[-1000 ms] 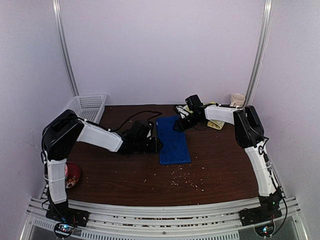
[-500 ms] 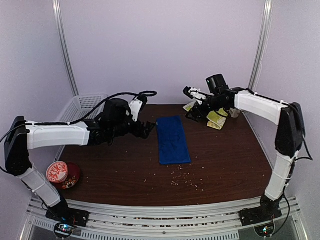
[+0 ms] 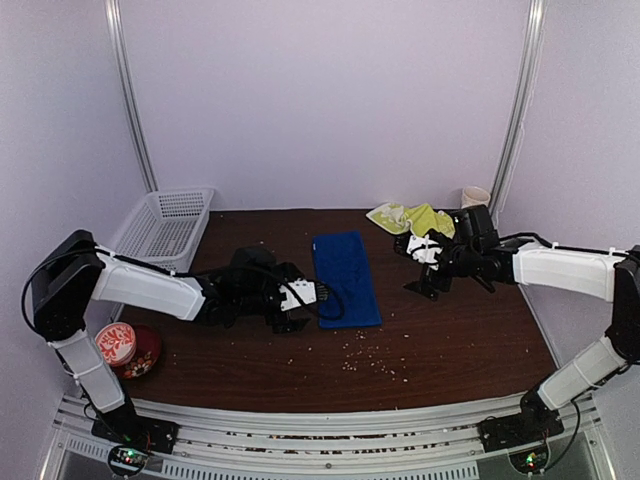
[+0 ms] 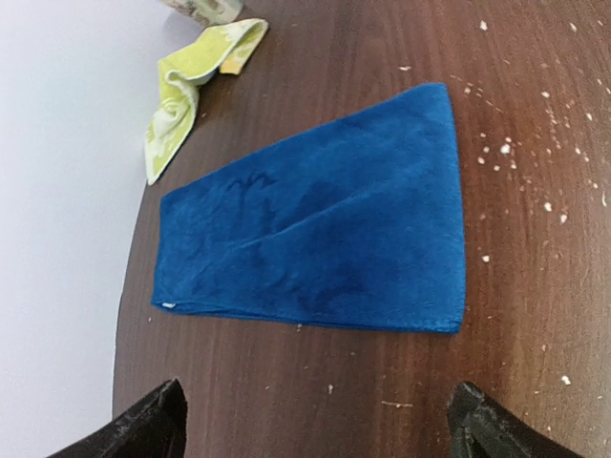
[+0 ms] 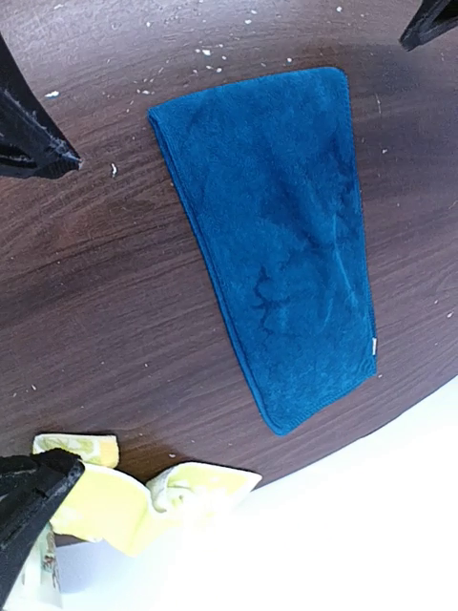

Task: Roll the towels
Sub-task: Pass from the left arm to the right

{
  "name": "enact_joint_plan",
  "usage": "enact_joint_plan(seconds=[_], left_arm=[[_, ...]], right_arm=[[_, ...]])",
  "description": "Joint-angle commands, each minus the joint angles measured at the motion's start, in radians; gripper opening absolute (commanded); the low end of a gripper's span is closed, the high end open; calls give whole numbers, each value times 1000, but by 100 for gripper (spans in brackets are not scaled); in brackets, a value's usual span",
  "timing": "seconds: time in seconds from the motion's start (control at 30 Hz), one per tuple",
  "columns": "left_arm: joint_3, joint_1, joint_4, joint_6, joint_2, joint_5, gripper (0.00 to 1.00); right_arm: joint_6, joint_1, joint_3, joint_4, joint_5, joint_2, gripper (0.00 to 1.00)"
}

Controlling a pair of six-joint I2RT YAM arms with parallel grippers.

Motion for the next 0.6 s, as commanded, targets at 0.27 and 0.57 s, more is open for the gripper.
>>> enact_joint_plan(seconds=[0.27, 0.57], left_arm=[[22, -92, 108, 326, 180, 15, 85], [93, -94, 28, 391, 260, -25, 55]], right_arm=[[-188, -5, -132, 163, -144, -8, 96], [-195, -6, -141, 168, -157, 0, 93]])
